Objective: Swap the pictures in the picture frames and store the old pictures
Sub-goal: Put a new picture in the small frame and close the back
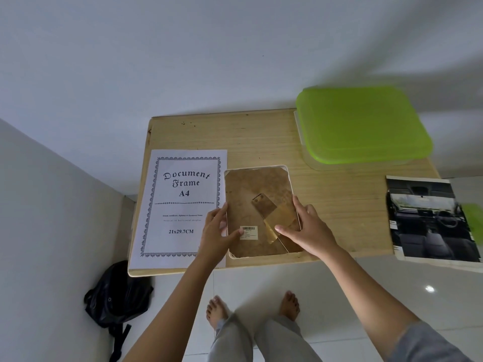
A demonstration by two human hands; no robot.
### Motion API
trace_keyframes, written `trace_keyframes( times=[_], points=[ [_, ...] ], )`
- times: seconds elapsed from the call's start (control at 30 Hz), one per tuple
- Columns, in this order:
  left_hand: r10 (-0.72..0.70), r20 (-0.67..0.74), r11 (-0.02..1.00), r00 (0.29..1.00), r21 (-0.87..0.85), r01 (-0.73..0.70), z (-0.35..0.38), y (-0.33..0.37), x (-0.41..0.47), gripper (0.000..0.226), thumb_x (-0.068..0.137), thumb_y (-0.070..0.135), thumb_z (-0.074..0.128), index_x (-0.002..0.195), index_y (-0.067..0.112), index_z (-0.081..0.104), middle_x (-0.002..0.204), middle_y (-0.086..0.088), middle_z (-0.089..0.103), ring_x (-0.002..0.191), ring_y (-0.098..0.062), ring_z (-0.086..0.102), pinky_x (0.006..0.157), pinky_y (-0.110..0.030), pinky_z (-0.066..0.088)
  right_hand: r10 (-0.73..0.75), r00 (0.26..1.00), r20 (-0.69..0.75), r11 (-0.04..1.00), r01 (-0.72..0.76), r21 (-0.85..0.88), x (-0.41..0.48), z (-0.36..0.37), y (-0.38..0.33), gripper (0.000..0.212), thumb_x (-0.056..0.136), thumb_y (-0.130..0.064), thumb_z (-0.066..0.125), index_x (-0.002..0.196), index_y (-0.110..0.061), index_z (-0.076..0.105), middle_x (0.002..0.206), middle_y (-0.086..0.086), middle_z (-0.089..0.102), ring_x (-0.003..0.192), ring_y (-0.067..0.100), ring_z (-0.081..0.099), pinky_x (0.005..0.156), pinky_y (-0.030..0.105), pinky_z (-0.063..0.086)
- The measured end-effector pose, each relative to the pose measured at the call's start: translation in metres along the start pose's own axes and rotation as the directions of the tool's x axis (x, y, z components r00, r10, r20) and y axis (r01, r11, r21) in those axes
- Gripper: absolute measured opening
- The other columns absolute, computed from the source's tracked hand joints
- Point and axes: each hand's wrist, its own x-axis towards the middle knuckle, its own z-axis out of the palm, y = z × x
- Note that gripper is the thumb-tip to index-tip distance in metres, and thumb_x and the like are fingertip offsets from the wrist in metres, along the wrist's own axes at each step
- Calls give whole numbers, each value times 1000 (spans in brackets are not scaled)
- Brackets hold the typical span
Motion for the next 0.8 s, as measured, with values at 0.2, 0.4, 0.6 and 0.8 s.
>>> trace_keyframes(
  times=[0.2, 0.4, 0.6, 0.8],
  points=[
    [2, -38, 1000, 999, -8, -2, 0, 1, 1, 79, 73, 16, 77, 141, 16, 37, 126, 0, 42, 105, -6, 45, 91, -18, 37, 2, 1000, 17, 997, 0, -71, 1, -1, -4, 95, 76, -68, 52, 146, -33, -1, 107, -6, 34, 69, 7, 50, 51, 23, 37],
    [2, -68, 1000, 998, -27, -4, 1, 0, 2, 77, 72, 15, 78, 139, 15, 40, 126, -1, 45, 100, -7, 49, 82, -12, 40, 25, 1000, 17, 998, -24, -64, 3, 0, -4, 91, 78, -65, 53, 146, -34, 0, 117, -2, 35, 78, 13, 53, 60, 28, 44],
    [-21, -81, 995, 996, -95, 13, 5, 3, -1, 75, 76, 12, 75, 141, 15, 38, 122, 2, 43, 104, -11, 50, 86, -13, 41, 36, 999, -1, 994, -36, -104, 4, 3, -6, 88, 80, -66, 48, 146, -31, 0, 123, -1, 35, 78, 14, 53, 55, 27, 42],
    [13, 41, 999, 999, 38, -14, -3, 3, 2, 85, 76, 21, 75, 145, 16, 26, 127, -1, 37, 109, -9, 44, 97, -20, 38, 11, 999, 35, 997, -8, -83, 0, 0, -3, 95, 77, -69, 48, 146, -32, -4, 119, -2, 35, 78, 11, 49, 59, 28, 41]
  ],
)
